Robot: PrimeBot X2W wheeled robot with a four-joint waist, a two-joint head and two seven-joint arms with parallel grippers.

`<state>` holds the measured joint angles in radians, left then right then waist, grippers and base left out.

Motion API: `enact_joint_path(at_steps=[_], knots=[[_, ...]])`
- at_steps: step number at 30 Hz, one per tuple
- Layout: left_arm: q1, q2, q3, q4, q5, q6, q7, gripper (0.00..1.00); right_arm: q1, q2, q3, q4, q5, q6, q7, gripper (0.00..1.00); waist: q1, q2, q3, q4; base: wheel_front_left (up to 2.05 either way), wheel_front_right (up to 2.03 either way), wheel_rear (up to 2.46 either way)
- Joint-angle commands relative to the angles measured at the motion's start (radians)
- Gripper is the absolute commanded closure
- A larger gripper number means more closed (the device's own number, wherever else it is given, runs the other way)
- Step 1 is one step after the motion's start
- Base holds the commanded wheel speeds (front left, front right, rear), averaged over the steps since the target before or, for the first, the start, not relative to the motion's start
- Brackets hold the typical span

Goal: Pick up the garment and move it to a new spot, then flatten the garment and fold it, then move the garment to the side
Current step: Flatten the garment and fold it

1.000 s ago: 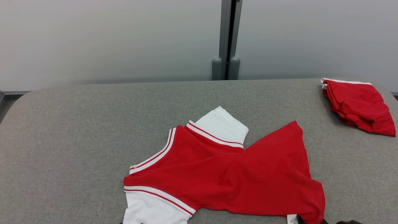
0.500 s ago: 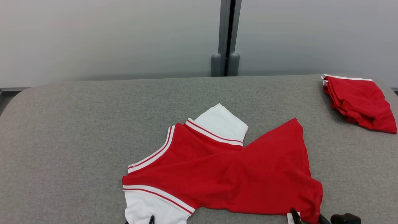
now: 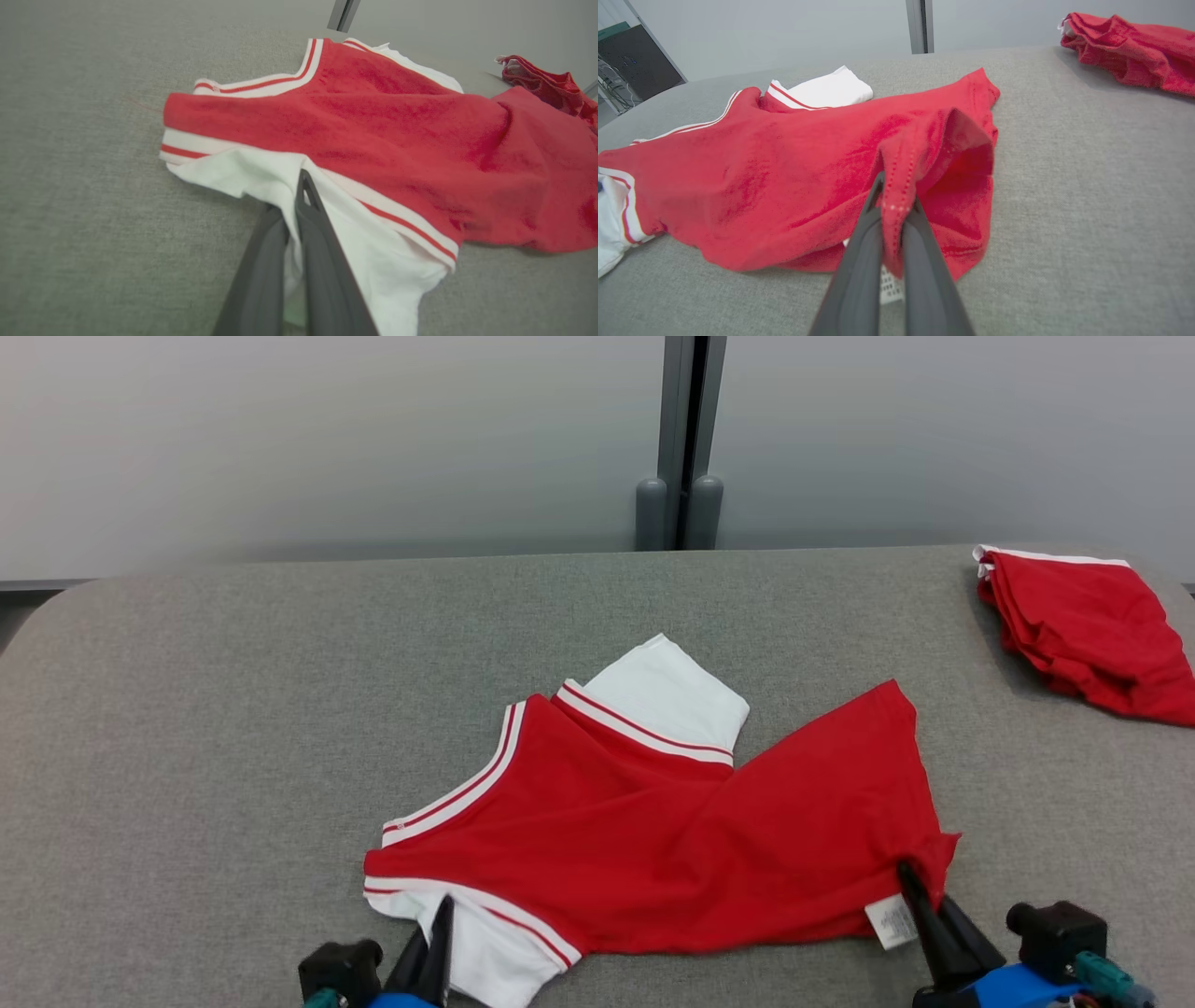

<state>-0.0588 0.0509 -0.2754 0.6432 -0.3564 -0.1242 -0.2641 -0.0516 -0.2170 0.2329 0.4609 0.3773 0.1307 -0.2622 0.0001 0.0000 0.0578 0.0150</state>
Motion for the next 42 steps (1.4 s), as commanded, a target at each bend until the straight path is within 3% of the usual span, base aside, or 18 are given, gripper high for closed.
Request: enact_joint_path(at_steps=[1,8,14,22,29,36,42], knots=[[-0.028,-0.001,0.011,-0.045,-0.024,-0.009,0.000,1.00,0.004,-0.011,-0.020,-0.046,-0.006,0.000,-0.004,1.00,-0.0001,0.0000,0.009,0.001,0.00,0.00,0.00],[-0.170,0.018,0.021,-0.178,-0.074,-0.009,-0.001,1.00,-0.116,-0.067,-0.017,-0.171,0.004,0.000,-0.004,1.00,-0.0001,0.0000,0.064,-0.005,0.00,0.00,0.00],[-0.410,0.062,-0.012,-0.171,-0.112,-0.007,0.003,1.00,-0.339,-0.120,0.029,-0.166,0.023,0.000,-0.004,1.00,-0.0001,0.0000,0.147,-0.009,0.00,0.00,0.00],[-0.902,0.147,-0.019,-0.078,-0.168,-0.007,0.038,1.00,-0.843,-0.162,0.141,-0.002,0.151,0.000,0.007,1.00,-0.0001,0.0000,0.312,-0.045,0.00,0.00,0.00],[-1.271,0.165,-0.056,0.023,-0.180,-0.006,0.055,1.00,-1.222,-0.182,0.207,0.142,0.247,0.000,0.033,1.00,-0.0001,0.0000,0.408,-0.057,0.00,0.00,0.00],[-1.535,0.173,-0.108,0.151,-0.208,-0.006,0.046,1.00,-1.455,-0.200,0.269,0.284,0.325,0.000,0.046,1.00,-0.0001,0.0000,0.438,-0.062,0.00,0.00,0.00],[-1.586,0.159,-0.169,0.208,-0.261,-0.006,0.021,1.00,-1.497,-0.214,0.337,0.338,0.395,0.000,0.022,1.00,-0.0001,0.0000,0.452,-0.051,0.00,0.00,0.00]])
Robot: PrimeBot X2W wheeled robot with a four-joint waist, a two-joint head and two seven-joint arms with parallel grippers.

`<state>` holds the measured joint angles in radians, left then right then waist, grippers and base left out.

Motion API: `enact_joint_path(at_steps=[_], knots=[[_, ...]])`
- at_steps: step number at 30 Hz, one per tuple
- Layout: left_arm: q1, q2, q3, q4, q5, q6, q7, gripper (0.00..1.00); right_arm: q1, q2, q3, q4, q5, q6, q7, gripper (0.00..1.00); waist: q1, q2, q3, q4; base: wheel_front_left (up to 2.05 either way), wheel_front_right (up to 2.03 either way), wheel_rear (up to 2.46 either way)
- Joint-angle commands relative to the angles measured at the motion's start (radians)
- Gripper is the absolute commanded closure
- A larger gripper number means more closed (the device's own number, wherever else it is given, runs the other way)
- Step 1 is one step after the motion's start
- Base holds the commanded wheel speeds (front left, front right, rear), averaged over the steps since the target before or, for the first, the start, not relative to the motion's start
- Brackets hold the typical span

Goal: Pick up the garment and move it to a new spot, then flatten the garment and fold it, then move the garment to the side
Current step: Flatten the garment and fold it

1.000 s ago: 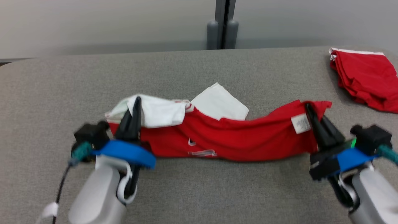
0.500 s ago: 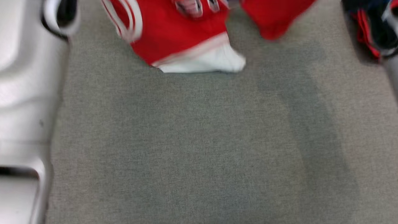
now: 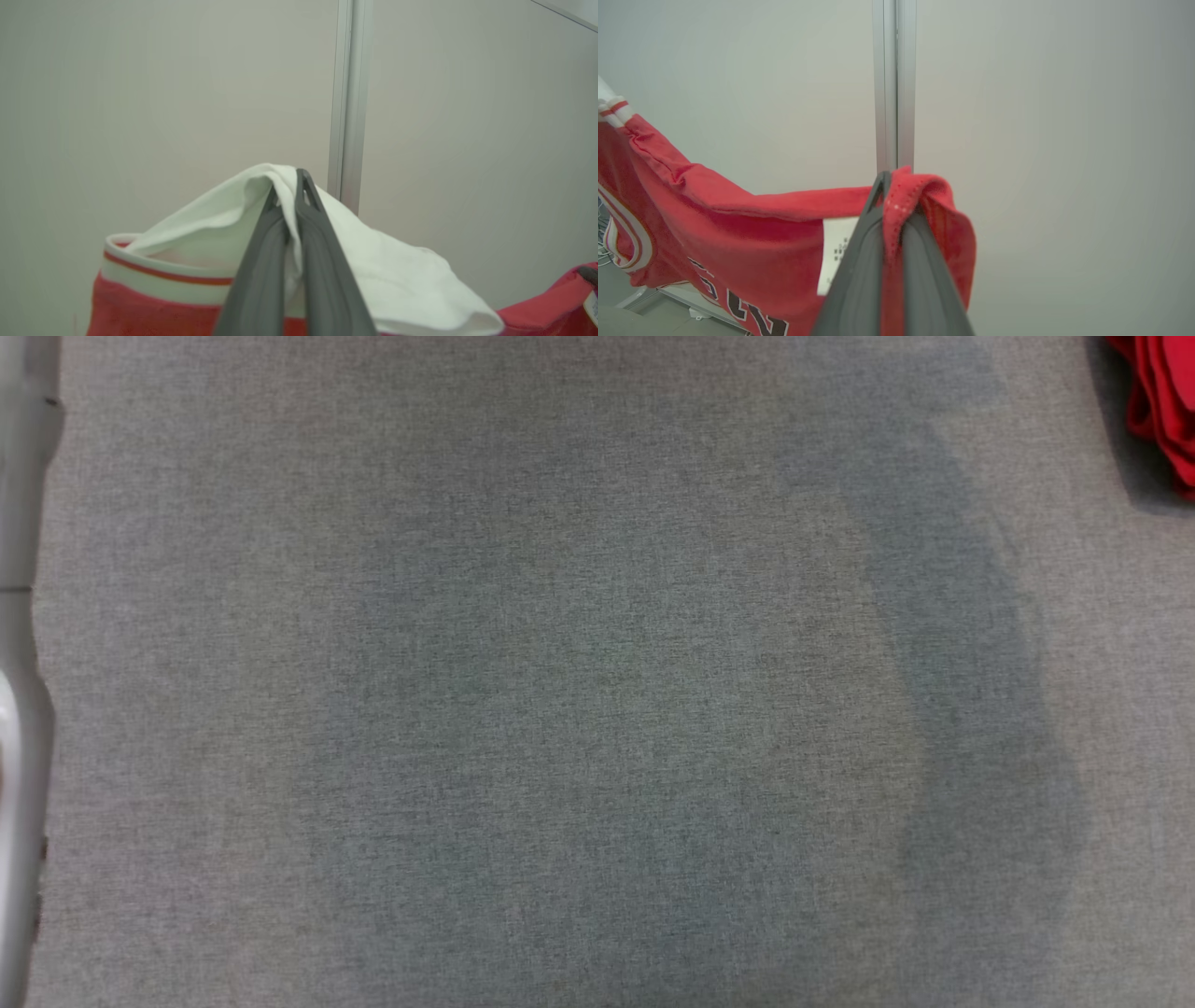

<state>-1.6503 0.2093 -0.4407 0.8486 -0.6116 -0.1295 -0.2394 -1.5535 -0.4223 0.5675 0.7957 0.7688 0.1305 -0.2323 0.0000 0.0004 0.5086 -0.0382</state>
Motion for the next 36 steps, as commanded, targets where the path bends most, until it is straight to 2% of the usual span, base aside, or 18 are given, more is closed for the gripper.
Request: enact_joint_path(at_steps=[1,8,11,17,26,32,36], knots=[[0.023,-0.001,-0.016,0.008,-0.018,-0.001,-0.009,1.00,0.021,-0.010,0.018,0.007,0.014,0.001,-0.010,1.00,0.0000,-0.0004,0.002,0.004,0.00,0.00,0.00],[0.201,0.018,-0.093,0.006,-0.114,-0.001,-0.021,1.00,0.182,-0.029,0.113,-0.043,0.063,0.000,-0.033,1.00,0.0000,-0.0004,-0.011,0.012,0.00,0.00,0.00],[0.322,0.025,-0.111,-0.021,-0.142,-0.001,-0.025,1.00,0.284,-0.031,0.096,-0.101,0.054,0.001,-0.033,1.00,0.0000,-0.0004,-0.030,0.014,0.00,0.00,0.00],[0.607,0.051,-0.067,-0.140,-0.145,-0.001,-0.026,1.00,0.535,-0.032,0.052,-0.223,0.022,0.001,-0.033,1.00,0.0000,-0.0004,-0.085,0.017,0.00,0.00,0.00],[1.036,0.055,0.000,-0.338,-0.107,0.044,-0.027,1.00,0.913,-0.054,-0.003,-0.369,0.004,0.001,-0.033,1.00,0.0000,-0.0004,-0.177,0.040,0.00,0.00,0.00],[1.283,0.047,0.045,-0.464,-0.101,0.098,-0.027,1.00,1.133,-0.045,-0.047,-0.424,-0.008,0.001,-0.033,1.00,0.0000,-0.0004,-0.245,0.050,0.00,0.00,0.00],[1.428,0.035,0.025,-0.522,-0.092,0.114,-0.027,1.00,1.254,-0.048,-0.066,-0.444,-0.038,0.001,-0.033,1.00,0.0000,-0.0004,-0.287,0.054,0.00,0.00,0.00]])
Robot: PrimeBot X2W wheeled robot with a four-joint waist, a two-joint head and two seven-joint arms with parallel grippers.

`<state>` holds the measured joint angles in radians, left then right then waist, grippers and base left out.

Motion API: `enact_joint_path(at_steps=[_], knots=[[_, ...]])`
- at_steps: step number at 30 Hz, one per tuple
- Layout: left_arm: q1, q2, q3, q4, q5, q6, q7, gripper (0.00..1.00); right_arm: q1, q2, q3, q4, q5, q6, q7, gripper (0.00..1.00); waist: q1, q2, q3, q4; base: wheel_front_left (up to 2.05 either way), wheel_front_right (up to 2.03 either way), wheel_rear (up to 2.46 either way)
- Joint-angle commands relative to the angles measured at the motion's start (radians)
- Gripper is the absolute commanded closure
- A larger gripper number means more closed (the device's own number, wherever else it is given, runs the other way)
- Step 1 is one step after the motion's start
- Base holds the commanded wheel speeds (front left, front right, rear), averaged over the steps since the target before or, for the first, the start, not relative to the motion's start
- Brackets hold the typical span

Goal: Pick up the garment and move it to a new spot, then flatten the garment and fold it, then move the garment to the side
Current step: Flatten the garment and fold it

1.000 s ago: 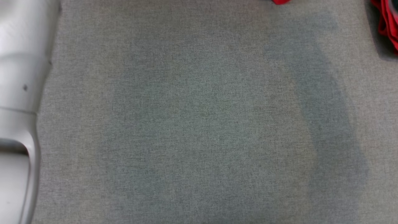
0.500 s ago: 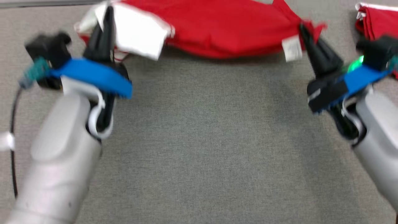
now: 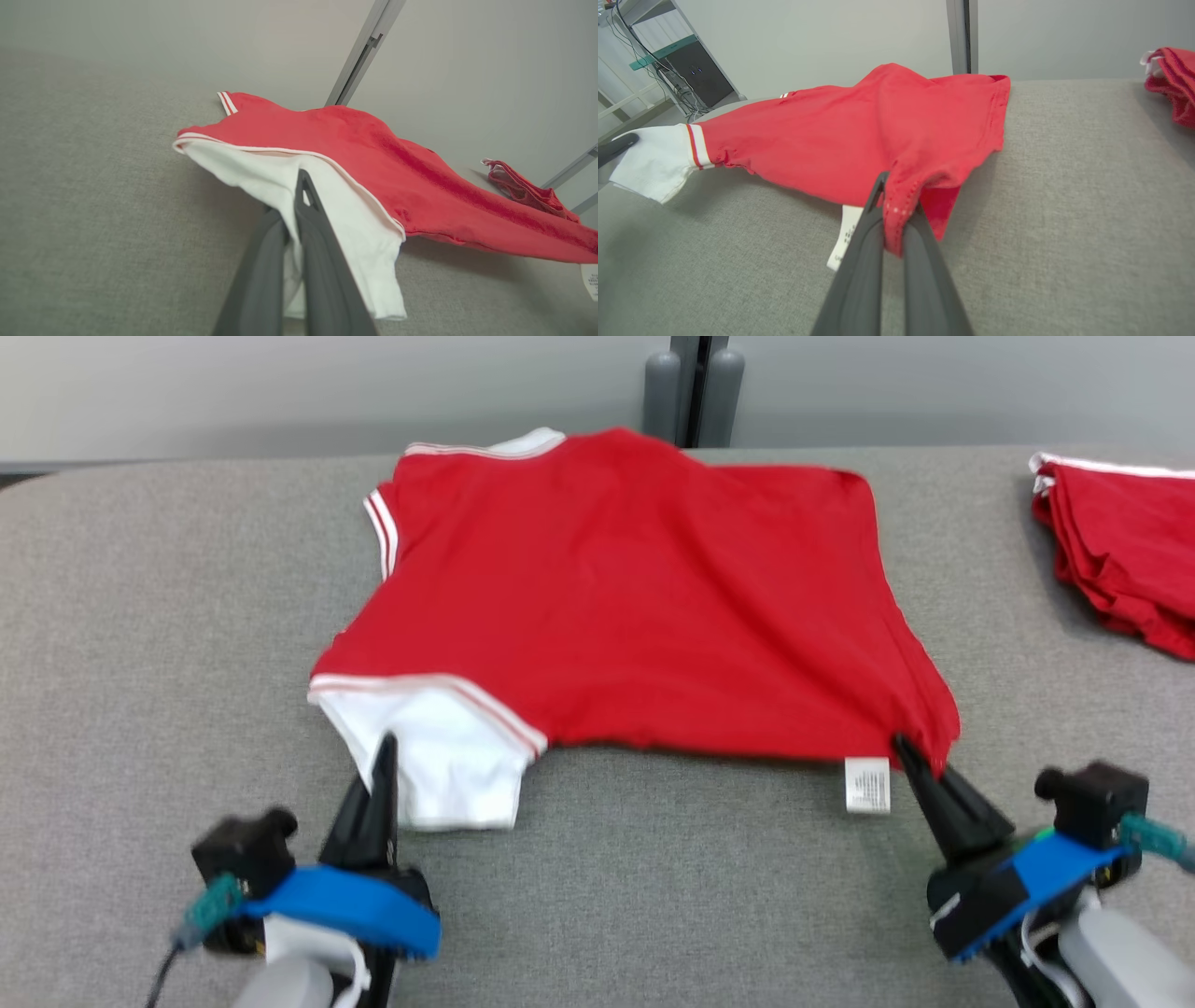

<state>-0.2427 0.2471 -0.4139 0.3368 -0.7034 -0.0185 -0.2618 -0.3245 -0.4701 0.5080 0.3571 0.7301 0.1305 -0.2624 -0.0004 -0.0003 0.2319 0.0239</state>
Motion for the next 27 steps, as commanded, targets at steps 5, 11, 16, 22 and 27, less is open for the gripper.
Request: enact_joint_path(at_steps=[5,11,16,22,27], knots=[[0.170,-0.009,0.016,-0.083,-0.014,0.040,-0.004,1.00,0.155,0.008,-0.015,-0.039,-0.038,0.001,-0.003,1.00,0.0004,0.0003,-0.065,-0.014,0.00,0.00,0.00],[0.340,0.005,0.006,-0.171,-0.024,0.077,0.006,1.00,0.296,0.001,-0.033,-0.083,-0.075,0.001,-0.003,1.00,0.0004,0.0003,-0.121,-0.025,0.00,0.00,0.00],[0.412,0.029,0.003,-0.236,-0.022,0.108,0.024,1.00,0.368,-0.004,-0.057,-0.110,-0.080,0.001,-0.003,1.00,0.0004,0.0003,-0.137,-0.022,0.00,0.00,0.00],[0.449,0.053,-0.003,-0.299,-0.031,0.120,0.058,1.00,0.408,-0.011,-0.062,-0.132,-0.066,0.001,0.001,1.00,0.0004,0.0003,-0.154,-0.020,0.00,0.00,0.00],[0.425,0.056,-0.015,-0.313,-0.031,0.118,0.083,1.00,0.387,-0.019,-0.050,-0.135,-0.045,0.001,0.025,1.00,0.0004,0.0003,-0.163,-0.023,0.00,0.00,0.00]])
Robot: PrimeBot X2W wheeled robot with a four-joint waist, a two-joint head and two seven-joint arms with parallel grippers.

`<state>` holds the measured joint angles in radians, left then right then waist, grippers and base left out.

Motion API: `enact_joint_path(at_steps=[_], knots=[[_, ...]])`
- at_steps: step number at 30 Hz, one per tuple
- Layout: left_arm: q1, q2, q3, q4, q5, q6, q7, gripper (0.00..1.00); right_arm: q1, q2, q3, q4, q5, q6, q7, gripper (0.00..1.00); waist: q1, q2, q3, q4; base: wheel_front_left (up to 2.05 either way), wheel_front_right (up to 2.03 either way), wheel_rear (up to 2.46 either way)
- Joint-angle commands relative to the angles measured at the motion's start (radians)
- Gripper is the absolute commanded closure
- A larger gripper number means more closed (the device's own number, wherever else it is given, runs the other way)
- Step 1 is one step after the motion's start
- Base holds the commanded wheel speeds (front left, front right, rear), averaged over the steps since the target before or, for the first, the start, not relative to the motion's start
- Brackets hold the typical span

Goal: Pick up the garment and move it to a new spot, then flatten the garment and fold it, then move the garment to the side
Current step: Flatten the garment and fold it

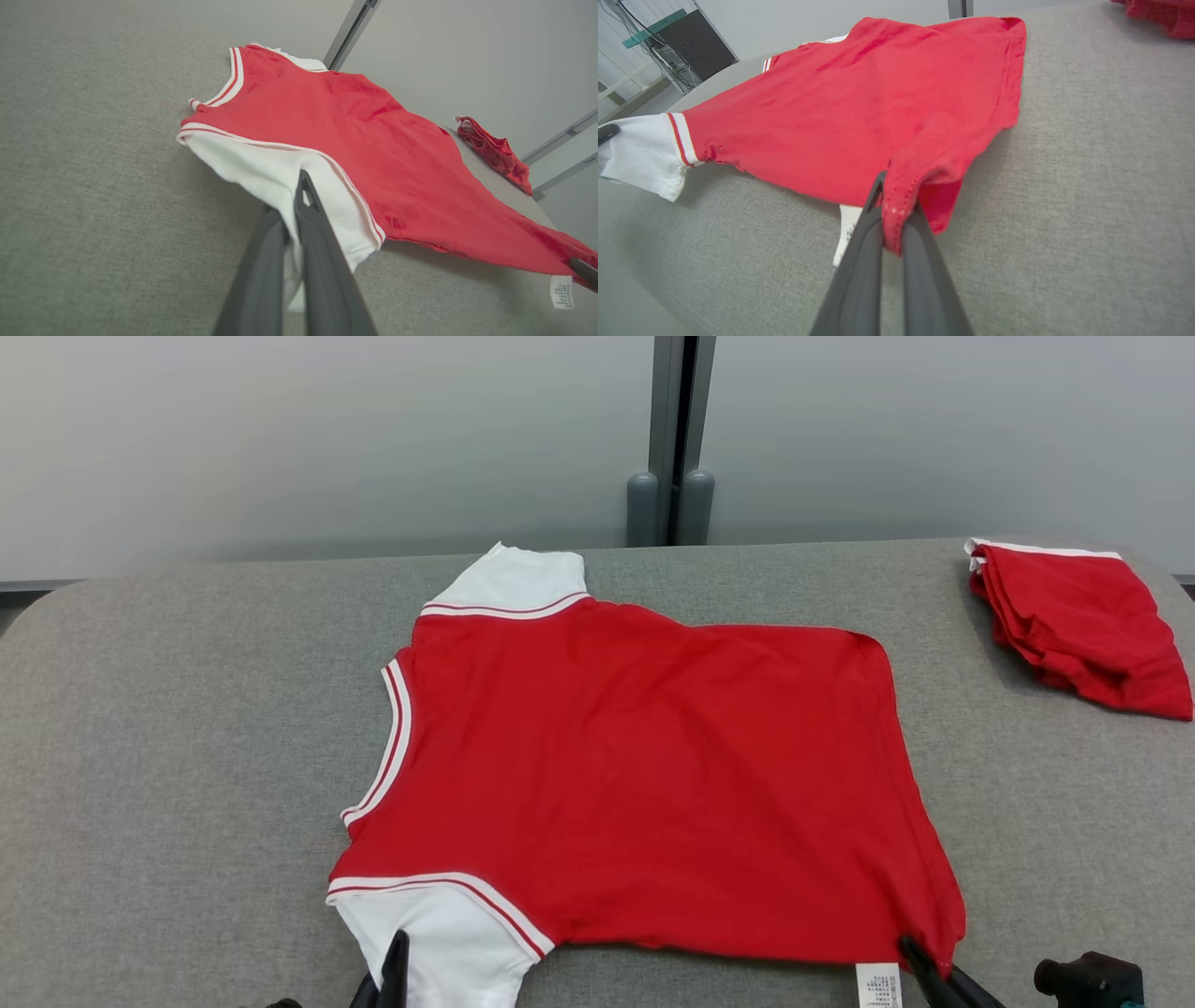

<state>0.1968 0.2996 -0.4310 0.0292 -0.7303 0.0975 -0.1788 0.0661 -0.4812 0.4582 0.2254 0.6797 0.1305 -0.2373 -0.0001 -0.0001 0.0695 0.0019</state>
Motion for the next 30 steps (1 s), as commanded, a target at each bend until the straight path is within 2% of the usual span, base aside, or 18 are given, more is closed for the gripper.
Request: enact_joint_path(at_steps=[1,12,30], knots=[[-0.018,0.005,0.001,-0.007,-0.003,0.001,0.002,1.00,-0.009,-0.011,0.003,-0.002,0.011,0.001,0.009,1.00,0.0001,0.0001,-0.002,-0.003,0.00,0.00,0.00],[-0.093,0.034,-0.024,0.018,0.021,-0.028,0.046,1.00,-0.074,-0.020,0.032,0.023,0.057,0.001,0.041,1.00,0.0001,0.0001,-0.009,-0.019,0.00,0.00,0.00],[-0.373,0.075,-0.029,0.171,0.039,-0.121,0.117,1.00,-0.312,-0.003,0.101,0.102,0.165,0.001,0.085,1.00,0.0001,0.0001,0.084,-0.032,0.00,0.00,0.00]])
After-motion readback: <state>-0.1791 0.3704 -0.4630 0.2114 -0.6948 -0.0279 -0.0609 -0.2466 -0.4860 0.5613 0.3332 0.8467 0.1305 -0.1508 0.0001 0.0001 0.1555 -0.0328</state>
